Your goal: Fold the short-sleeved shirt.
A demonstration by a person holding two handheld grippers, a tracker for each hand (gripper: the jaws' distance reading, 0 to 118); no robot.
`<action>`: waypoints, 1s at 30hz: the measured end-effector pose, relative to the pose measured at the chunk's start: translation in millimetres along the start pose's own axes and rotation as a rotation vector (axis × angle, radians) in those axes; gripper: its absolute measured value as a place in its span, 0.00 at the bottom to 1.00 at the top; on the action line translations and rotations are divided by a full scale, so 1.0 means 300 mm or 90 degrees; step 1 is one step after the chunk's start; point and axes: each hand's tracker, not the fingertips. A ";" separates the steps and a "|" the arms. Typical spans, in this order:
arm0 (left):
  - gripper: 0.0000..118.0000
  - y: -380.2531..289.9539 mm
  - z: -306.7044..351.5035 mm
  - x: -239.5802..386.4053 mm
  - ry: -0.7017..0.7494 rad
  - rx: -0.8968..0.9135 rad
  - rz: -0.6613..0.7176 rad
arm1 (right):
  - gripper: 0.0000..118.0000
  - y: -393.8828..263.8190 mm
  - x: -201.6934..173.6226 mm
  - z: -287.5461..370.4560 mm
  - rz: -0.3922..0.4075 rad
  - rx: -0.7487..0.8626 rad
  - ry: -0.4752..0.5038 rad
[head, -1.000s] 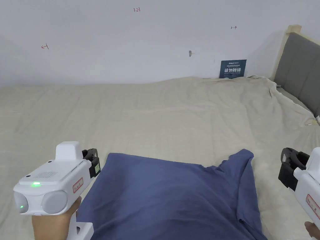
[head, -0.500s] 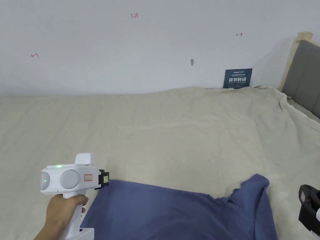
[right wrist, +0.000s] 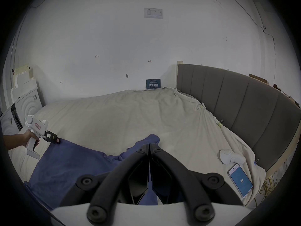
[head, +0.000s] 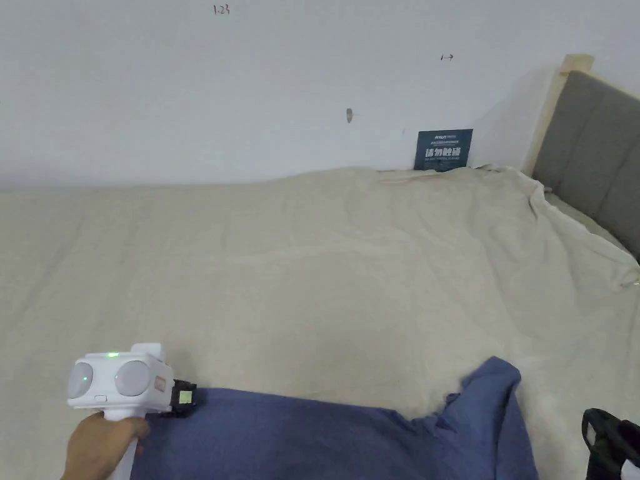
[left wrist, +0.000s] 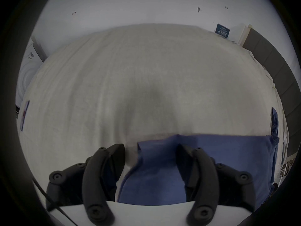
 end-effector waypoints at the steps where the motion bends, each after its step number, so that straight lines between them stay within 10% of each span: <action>1: 0.47 -0.003 0.019 0.004 0.009 0.018 0.000 | 0.00 -0.001 0.003 -0.001 0.001 -0.003 -0.002; 3: 0.09 -0.002 0.036 0.015 -0.020 0.015 -0.003 | 0.00 -0.002 0.012 -0.010 0.002 -0.009 -0.003; 11: 0.02 -0.047 0.193 0.053 -0.039 0.087 -0.023 | 0.06 -0.011 0.048 -0.178 -0.027 -0.136 0.011; 15: 0.02 -0.065 0.306 0.054 -0.059 0.106 -0.038 | 0.80 -0.055 0.040 -0.308 -0.025 -0.215 0.002; 16: 0.02 -0.071 0.331 0.055 -0.060 0.112 -0.040 | 0.82 -0.070 0.032 -0.341 -0.023 -0.237 -0.003; 25: 0.02 -0.104 0.485 0.081 -0.073 0.135 -0.035 | 0.80 -0.153 -0.078 -0.547 0.013 -0.335 -0.036; 30: 0.02 -0.113 0.498 0.081 -0.073 0.137 -0.032 | 0.39 -0.200 -0.053 -0.638 0.030 -0.364 -0.059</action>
